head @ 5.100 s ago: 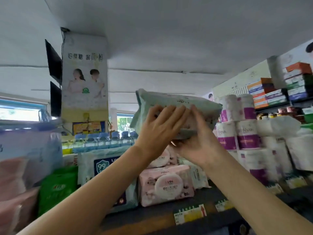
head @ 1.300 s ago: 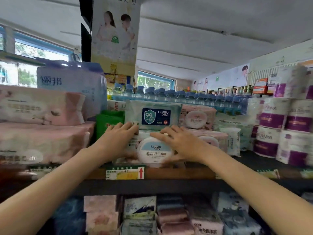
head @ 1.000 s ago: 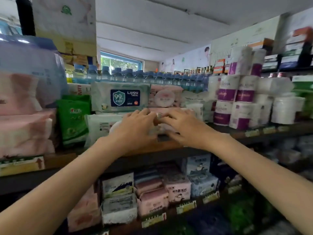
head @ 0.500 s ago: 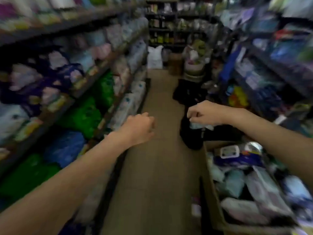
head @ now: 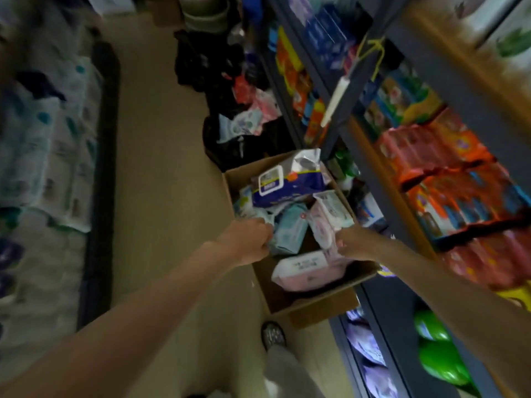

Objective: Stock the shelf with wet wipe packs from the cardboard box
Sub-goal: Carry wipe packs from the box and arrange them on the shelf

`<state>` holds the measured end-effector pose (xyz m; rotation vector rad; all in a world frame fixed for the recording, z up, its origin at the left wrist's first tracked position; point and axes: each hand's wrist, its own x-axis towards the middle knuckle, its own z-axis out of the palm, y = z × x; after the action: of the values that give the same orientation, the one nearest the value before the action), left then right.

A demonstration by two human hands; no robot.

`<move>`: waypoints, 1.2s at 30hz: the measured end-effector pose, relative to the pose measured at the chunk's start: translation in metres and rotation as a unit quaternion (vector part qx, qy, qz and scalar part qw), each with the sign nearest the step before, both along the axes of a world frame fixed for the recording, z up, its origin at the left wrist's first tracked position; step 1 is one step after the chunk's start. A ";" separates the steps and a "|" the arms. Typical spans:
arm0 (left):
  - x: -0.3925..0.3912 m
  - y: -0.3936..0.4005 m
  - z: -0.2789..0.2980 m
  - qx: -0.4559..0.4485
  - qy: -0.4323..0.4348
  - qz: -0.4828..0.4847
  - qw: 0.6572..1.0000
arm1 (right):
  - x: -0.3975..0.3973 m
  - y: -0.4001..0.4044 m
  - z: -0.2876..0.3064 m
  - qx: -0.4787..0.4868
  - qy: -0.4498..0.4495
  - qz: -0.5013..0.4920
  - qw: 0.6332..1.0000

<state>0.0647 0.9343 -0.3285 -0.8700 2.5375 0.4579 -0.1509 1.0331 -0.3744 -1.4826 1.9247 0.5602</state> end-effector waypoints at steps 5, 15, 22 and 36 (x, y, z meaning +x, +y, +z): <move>-0.050 -0.003 -0.044 0.039 0.001 0.013 0.999 | -0.031 0.020 -0.062 0.011 0.022 -0.017 1.000; -0.086 0.005 -0.111 0.094 -0.035 -0.005 0.995 | -0.045 0.038 -0.119 -0.053 0.142 0.036 0.988; -0.096 0.000 -0.115 0.092 -0.037 -0.002 0.995 | -0.054 0.027 -0.128 -0.129 0.127 0.085 0.980; -0.037 -0.016 -0.084 0.068 0.000 0.110 0.992 | -0.008 -0.044 -0.038 -0.251 0.037 -0.118 0.960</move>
<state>0.0280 0.9185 -0.4121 -1.1018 2.3885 0.6890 -0.1590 0.9892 -0.4119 -1.5032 2.3816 0.0107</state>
